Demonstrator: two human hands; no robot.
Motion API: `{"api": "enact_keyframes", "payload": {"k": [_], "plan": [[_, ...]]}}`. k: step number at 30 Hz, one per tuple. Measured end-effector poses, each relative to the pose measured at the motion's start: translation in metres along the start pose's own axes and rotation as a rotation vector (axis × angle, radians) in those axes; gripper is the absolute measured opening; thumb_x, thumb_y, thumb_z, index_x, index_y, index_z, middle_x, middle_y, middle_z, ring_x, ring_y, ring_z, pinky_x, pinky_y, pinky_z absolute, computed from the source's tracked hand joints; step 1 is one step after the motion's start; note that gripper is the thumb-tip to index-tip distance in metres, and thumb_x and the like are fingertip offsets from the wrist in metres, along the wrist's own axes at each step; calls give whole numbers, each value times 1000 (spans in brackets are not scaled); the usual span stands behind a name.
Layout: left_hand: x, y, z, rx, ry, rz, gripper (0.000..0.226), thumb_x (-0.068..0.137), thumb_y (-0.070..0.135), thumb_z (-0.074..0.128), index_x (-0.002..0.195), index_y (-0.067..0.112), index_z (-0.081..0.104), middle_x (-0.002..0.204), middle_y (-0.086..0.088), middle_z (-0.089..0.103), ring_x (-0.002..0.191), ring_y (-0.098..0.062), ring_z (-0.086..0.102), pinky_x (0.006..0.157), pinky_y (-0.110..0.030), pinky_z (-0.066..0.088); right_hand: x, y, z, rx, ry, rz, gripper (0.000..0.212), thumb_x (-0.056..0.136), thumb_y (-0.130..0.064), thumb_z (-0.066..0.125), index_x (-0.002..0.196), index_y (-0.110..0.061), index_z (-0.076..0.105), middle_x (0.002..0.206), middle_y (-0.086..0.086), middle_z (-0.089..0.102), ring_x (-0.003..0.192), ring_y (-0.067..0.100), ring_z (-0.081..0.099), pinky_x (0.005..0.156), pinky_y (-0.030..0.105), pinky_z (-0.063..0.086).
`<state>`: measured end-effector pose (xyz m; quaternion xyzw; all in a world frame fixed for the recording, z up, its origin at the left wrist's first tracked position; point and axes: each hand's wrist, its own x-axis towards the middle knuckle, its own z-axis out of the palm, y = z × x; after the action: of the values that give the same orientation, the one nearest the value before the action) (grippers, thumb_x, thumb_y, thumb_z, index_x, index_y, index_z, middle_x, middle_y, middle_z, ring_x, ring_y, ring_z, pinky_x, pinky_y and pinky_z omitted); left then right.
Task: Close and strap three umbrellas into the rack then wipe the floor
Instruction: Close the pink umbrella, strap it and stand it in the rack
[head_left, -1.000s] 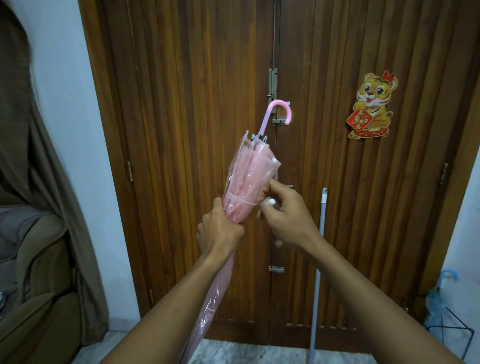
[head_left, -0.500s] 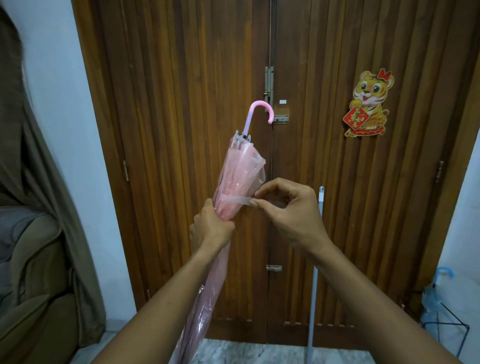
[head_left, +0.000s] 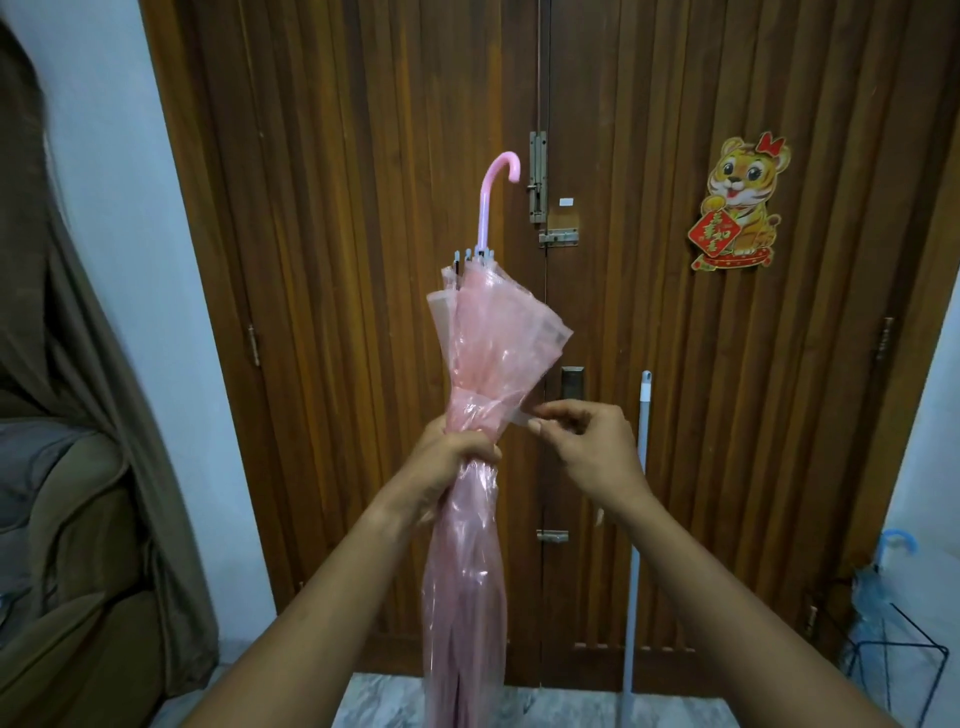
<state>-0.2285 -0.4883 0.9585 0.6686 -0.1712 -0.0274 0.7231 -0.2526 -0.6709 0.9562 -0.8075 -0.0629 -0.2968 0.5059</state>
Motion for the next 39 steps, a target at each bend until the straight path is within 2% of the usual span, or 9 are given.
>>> {"api": "enact_keyframes", "payload": {"k": [4, 10, 16, 20, 23, 25, 29, 35, 39], "plan": [[-5, 5, -4, -196, -225, -97, 21, 59, 2, 70, 80, 4, 65, 70, -9, 54, 56, -19, 55, 56, -30, 49, 1, -14, -1, 142, -172, 92, 5, 93, -20, 71, 92, -22, 76, 92, -2, 76, 93, 7, 70, 95, 38, 56], [-19, 10, -8, -378, -646, -237, 32, 68, -2, 73, 93, 5, 56, 77, -7, 52, 58, -18, 60, 57, -29, 53, -7, -28, -13, 652, -549, 162, 22, 91, -20, 63, 111, -14, 67, 103, 4, 75, 104, 21, 71, 95, 38, 57], [-25, 8, -11, -549, -821, -301, 39, 72, -2, 68, 108, -4, 53, 79, -13, 64, 75, -33, 66, 74, -40, 56, -8, -29, -6, 930, -615, 239, 17, 92, -15, 62, 108, -10, 67, 85, 7, 69, 76, 18, 66, 77, 35, 55], [-24, 1, -27, -322, -666, -245, 40, 82, 6, 68, 119, -4, 56, 103, -22, 69, 97, -37, 67, 94, -48, 54, -14, -36, 0, 799, -506, 197, 18, 89, -14, 66, 106, -7, 68, 89, 12, 71, 78, 25, 68, 73, 34, 56], [-25, -19, -24, -10, -172, -19, 43, 79, 29, 83, 113, 7, 68, 103, -10, 71, 94, -25, 69, 80, -36, 55, -9, -35, 5, 695, -264, 248, 16, 96, -8, 62, 111, -3, 67, 100, 11, 76, 93, 23, 74, 70, 29, 62], [-29, -36, -15, 85, 166, 118, 37, 75, 31, 85, 105, 15, 69, 97, 2, 72, 94, -15, 68, 75, -28, 54, -6, -30, 13, 552, -157, 258, 11, 96, -8, 65, 103, -1, 67, 97, 16, 74, 92, 29, 73, 79, 41, 63], [-34, -54, 8, 61, 139, 98, 47, 83, 16, 72, 128, 19, 60, 123, -4, 70, 114, -16, 66, 96, -33, 53, -11, -22, 35, 343, -16, 294, 11, 85, -9, 76, 80, -2, 70, 83, 20, 74, 77, 30, 68, 77, 51, 58], [-33, -52, 19, 239, 277, 135, 18, 79, -11, 67, 95, -4, 70, 74, -14, 67, 62, -16, 63, 52, -21, 47, -18, -40, 37, 403, -235, 327, 18, 82, -2, 79, 94, 11, 74, 88, 31, 72, 75, 26, 65, 62, 27, 59], [-31, -42, 4, 141, 197, 141, 23, 81, -7, 67, 103, 0, 69, 90, -23, 71, 78, -26, 72, 69, -35, 59, -13, -40, 22, 356, -369, 251, 21, 88, -8, 75, 104, 7, 75, 97, 29, 73, 81, 28, 67, 62, 23, 58]]}}
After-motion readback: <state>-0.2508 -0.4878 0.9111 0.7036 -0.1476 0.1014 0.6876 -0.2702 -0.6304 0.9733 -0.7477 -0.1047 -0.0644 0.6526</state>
